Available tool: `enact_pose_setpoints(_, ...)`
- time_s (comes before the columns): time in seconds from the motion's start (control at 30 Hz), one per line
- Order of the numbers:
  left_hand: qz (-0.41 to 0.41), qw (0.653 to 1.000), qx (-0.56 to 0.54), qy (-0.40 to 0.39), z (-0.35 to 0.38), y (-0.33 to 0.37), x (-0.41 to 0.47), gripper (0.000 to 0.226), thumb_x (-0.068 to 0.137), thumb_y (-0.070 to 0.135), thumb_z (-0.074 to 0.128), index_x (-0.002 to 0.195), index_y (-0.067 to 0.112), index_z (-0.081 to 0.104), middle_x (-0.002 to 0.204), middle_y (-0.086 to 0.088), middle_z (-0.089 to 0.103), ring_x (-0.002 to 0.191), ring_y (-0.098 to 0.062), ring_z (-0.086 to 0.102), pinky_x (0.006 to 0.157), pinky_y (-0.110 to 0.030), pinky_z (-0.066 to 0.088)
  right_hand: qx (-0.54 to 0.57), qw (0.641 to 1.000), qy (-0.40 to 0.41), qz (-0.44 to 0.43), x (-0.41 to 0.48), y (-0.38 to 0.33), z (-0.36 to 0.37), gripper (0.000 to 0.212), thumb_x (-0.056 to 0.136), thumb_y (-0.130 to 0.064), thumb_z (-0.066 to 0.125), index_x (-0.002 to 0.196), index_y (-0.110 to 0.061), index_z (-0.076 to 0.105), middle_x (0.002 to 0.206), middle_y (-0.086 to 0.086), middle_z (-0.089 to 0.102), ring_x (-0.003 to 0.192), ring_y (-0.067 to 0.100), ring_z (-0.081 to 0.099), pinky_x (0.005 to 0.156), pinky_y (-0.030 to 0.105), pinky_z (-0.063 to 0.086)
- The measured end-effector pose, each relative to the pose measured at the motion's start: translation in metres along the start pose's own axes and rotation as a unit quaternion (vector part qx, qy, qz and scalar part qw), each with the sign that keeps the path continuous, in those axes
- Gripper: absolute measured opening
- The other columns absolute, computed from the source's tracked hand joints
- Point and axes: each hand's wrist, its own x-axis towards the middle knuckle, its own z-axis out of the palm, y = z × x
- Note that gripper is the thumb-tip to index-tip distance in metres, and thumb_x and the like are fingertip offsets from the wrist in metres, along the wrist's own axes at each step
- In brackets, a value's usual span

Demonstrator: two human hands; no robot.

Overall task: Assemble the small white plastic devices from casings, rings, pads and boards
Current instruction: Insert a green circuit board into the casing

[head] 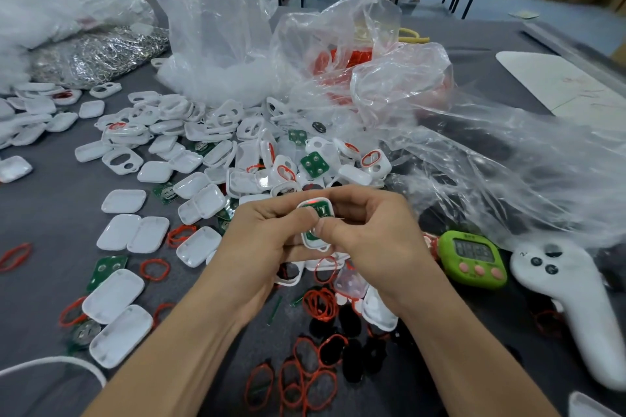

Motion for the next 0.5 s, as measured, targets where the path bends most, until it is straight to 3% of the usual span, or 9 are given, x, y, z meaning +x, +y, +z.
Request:
enact_pose_setpoints(0.1,-0.002,1.000,-0.016,0.014,0.002,0.001,0.001,0.029,0.097,0.000,0.058,0.103,0.015,0.082,0.104,-0.018,0.078,0.088,-0.027,0.077,0.070,-0.031,0.063,0.039,0.999,-0.033,0.019,0.000,-0.005,-0.005,0.029,0.090,0.001,0.071,0.097,-0.025,0.081,0.093,0.000,0.081,0.087,0.017,0.077,0.076,0.032,0.064)
enact_pose_setpoints(0.2,-0.009,0.997,-0.043,0.065,-0.001,0.005,0.003,0.030,0.097,-0.001,0.059,0.094,0.016,0.084,0.103,-0.014,0.079,0.084,-0.023,0.078,0.067,-0.030,0.063,0.055,0.996,0.064,0.026,0.006,-0.010,-0.025,0.020,0.091,-0.003,0.072,0.100,-0.020,0.078,0.092,0.000,0.080,0.083,0.019,0.077,0.072,0.029,0.063)
enact_pose_setpoints(0.27,-0.017,0.993,-0.075,0.088,-0.005,0.008,0.003,0.026,0.097,-0.002,0.059,0.096,0.010,0.082,0.104,-0.017,0.078,0.085,-0.024,0.078,0.065,-0.029,0.063,-0.040,0.988,0.148,0.005,0.011,-0.012,-0.041,0.021,0.090,-0.007,0.072,0.094,-0.026,0.079,0.087,-0.007,0.079,0.079,0.013,0.077,0.068,0.025,0.060)
enact_pose_setpoints(0.33,-0.024,0.989,-0.096,0.106,-0.008,0.010,0.003,0.022,0.097,-0.002,0.058,0.107,0.003,0.077,0.105,-0.019,0.078,0.087,-0.027,0.078,0.064,-0.029,0.063,-0.133,0.972,0.195,-0.017,0.016,-0.016,-0.050,0.027,0.088,-0.007,0.069,0.085,-0.032,0.077,0.082,-0.012,0.078,0.076,0.006,0.074,0.073,0.026,0.060)
enact_pose_setpoints(0.43,-0.030,0.988,-0.090,0.120,-0.012,0.013,0.003,0.022,0.098,-0.001,0.058,0.114,0.000,0.073,0.106,-0.020,0.077,0.091,-0.029,0.077,0.066,-0.030,0.064,-0.280,0.945,0.167,-0.025,0.032,-0.026,-0.042,0.029,0.090,-0.007,0.064,0.099,-0.030,0.080,0.095,-0.016,0.078,0.085,0.001,0.071,0.086,0.022,0.058)
enact_pose_setpoints(0.5,-0.032,0.987,-0.093,0.124,-0.014,0.016,0.004,0.022,0.098,-0.001,0.058,0.114,0.000,0.073,0.105,-0.020,0.077,0.091,-0.029,0.077,0.065,-0.030,0.064,-0.366,0.925,0.106,0.006,0.049,-0.030,-0.030,0.033,0.093,-0.009,0.063,0.119,-0.026,0.076,0.113,-0.005,0.076,0.097,0.013,0.070,0.092,0.024,0.054)
